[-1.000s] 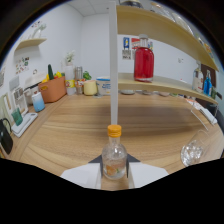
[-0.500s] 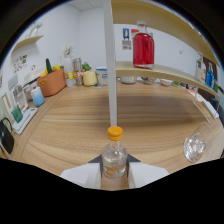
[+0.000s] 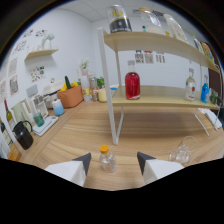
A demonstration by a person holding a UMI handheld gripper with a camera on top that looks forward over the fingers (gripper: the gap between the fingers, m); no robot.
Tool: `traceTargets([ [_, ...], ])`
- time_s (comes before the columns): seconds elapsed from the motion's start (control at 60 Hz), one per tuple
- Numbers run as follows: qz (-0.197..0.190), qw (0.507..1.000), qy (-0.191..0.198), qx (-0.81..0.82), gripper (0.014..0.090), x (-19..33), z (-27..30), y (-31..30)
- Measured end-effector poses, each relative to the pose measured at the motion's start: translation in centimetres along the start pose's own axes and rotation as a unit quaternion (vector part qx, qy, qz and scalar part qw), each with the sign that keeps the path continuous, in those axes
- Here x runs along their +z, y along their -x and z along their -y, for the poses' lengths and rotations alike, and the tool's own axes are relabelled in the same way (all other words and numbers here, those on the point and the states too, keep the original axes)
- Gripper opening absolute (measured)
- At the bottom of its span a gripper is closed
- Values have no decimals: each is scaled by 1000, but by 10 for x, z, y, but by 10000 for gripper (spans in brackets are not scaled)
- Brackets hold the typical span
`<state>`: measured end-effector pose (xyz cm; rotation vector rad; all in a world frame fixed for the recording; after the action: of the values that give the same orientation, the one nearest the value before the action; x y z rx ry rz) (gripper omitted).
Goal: Make me a cup of Mount Fuji.
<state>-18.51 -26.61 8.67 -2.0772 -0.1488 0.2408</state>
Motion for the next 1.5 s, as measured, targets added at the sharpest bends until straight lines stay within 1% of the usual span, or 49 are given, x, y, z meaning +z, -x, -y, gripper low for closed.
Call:
traceTargets([
  [0.1,-10,998,-48,-26,860,-35,25,-31],
  [0.167,-21,997,-64,-36,861,-53,32,-54],
  [0.217,-29,997,-68,-36,862,-63,32,-75],
  [0.383,-62,996,-56,-25,854,-75,21,-142],
  [0.483,-76,996,-47,-27,854,-77,16,-171],
  [0.533,-79,995,-49,-27,854,-78,19,-181],
  [0.617,-82,994,-63,-25,854,-82,38,-197],
  [0.767,-90,990,-106,-22,866,-83,90,-228],
  [0.867,-101,987,-127,-16,856,-72,123,-257],
  [0.95,-109,985,-135,-15,842,-57,144,-282],
  [1.0,-110,984,-135,-18,815,-46,154,-294],
  [1.083,-117,985,-126,-27,765,-26,164,-314],
  [1.133,-116,985,-121,-29,710,-15,167,-322],
  [1.167,-117,986,-115,-31,654,-8,168,-326],
  [1.233,-120,987,-105,-36,516,5,167,-334],
  [1.283,-113,988,-101,-40,425,11,166,-333],
  [1.3,-109,988,-101,-41,382,12,167,-331],
  [1.5,-108,989,-98,-31,359,11,168,-331],
])
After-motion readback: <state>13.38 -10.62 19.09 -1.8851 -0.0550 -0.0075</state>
